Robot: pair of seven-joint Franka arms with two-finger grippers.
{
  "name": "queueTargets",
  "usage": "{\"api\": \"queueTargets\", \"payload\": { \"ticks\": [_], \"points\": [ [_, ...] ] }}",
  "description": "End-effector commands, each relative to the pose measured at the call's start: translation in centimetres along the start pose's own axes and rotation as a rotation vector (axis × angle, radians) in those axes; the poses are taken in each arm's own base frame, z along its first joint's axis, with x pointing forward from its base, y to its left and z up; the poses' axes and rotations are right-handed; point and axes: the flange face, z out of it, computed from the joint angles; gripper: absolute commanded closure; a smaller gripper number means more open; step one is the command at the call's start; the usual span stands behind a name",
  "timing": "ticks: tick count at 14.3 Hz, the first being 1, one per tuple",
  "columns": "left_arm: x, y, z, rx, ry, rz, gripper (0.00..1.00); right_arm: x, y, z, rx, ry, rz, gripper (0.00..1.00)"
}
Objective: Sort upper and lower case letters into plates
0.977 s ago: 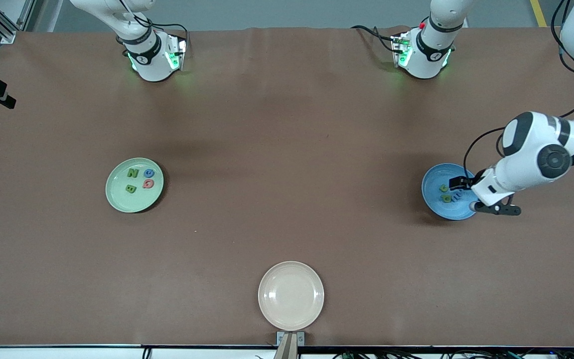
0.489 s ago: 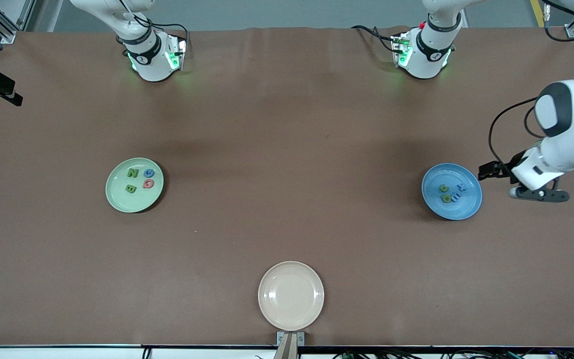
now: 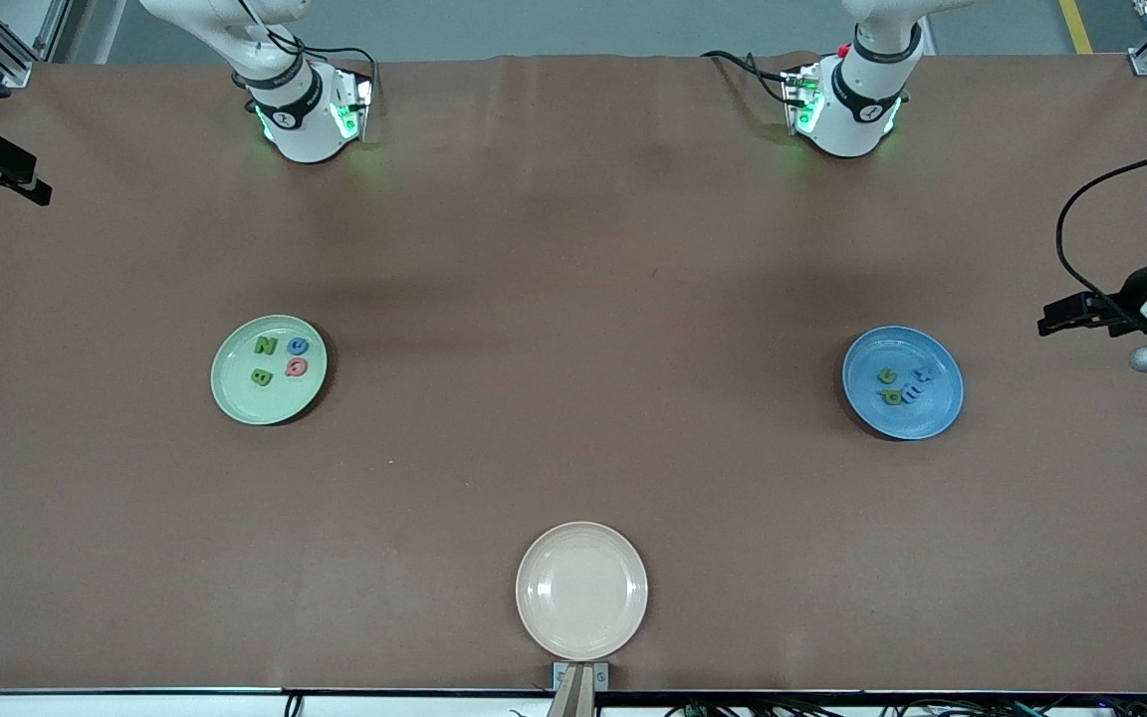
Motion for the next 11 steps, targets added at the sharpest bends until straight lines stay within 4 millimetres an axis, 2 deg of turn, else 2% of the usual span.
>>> {"api": "queueTargets", "payload": {
  "ticks": [1, 7, 11],
  "points": [
    [-0.1, 0.7, -1.7, -0.013, 0.020, 0.005, 0.00, -0.7, -0.1, -0.6, -0.018, 0.015, -0.001, 0.00],
    [-0.3, 1.1, -6.3, -0.015, 0.019, 0.006, 0.00, -0.6, -0.2, -0.7, -0.005, 0.026, -0.001, 0.00],
    [0.0, 2.4, -7.6, -0.013, 0.023, 0.000, 0.00, -0.8, -0.3, -0.7, -0.003, 0.017, -0.001, 0.00]
  ]
}}
